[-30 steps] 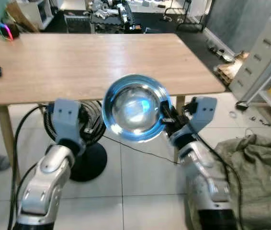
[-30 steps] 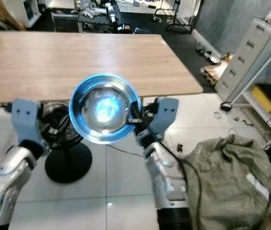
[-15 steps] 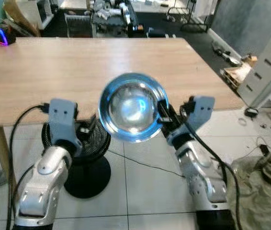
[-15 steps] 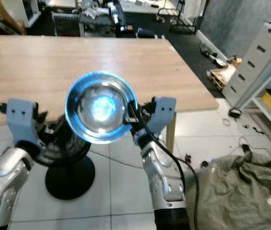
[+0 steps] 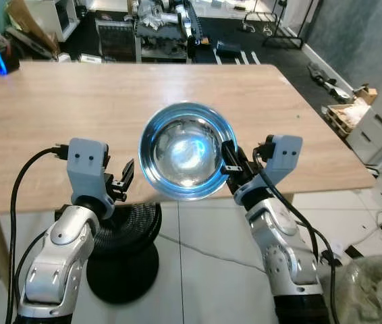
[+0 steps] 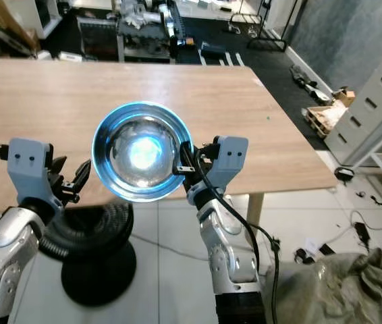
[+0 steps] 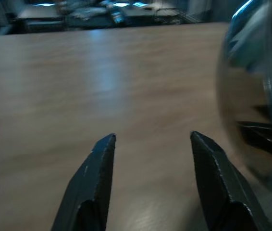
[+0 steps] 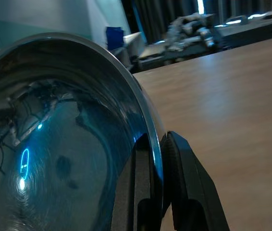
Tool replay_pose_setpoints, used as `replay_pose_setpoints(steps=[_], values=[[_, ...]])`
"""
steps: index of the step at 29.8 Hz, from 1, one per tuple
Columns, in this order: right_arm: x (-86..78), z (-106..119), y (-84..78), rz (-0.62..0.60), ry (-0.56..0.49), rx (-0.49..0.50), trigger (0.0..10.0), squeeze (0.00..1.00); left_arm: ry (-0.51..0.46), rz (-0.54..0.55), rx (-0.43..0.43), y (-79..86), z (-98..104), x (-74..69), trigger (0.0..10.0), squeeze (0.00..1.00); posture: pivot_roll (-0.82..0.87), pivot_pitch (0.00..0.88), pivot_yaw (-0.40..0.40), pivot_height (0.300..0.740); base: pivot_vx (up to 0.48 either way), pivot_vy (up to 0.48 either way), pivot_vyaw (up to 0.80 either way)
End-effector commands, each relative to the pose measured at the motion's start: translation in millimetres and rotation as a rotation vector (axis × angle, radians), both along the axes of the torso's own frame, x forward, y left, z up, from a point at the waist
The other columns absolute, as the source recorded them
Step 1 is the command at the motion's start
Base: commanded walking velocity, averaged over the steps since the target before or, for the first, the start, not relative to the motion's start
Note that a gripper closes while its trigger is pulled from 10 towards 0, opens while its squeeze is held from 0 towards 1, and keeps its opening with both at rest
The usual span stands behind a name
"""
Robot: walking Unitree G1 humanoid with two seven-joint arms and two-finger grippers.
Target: Setting the table
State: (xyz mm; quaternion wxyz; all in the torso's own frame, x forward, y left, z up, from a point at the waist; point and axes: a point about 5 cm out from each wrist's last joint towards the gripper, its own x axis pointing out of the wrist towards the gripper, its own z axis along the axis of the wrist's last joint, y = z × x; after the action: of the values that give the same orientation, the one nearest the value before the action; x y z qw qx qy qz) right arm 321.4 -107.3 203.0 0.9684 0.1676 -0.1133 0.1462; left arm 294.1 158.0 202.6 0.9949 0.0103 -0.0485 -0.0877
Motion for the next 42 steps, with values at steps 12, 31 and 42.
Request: replay_pose_setpoints(steps=[12,31,42], values=[[1.7,5.4,0.6,0.008,-0.035,-0.011,10.0,0.00,0.018,0.012,0.004,4.5,-5.6,-1.9,10.0,0.00,0.04,0.038,-0.016,0.740,0.461,0.000,0.00],[19.4,13.7,-23.4,-0.042,-0.014,-0.332,10.0,0.00,0.082,-0.309,0.095,11.5,3.4,-27.4,10.0,0.00,0.05,0.047,-0.020,0.740,0.146,0.000,0.00],[29.0,12.7,-52.5,0.046,0.075,-0.476,10.0,0.00,0.107,-0.410,0.127,13.7,6.8,-36.5,10.0,0.00,0.05,0.056,-0.023,0.740,0.000,0.000,0.00]])
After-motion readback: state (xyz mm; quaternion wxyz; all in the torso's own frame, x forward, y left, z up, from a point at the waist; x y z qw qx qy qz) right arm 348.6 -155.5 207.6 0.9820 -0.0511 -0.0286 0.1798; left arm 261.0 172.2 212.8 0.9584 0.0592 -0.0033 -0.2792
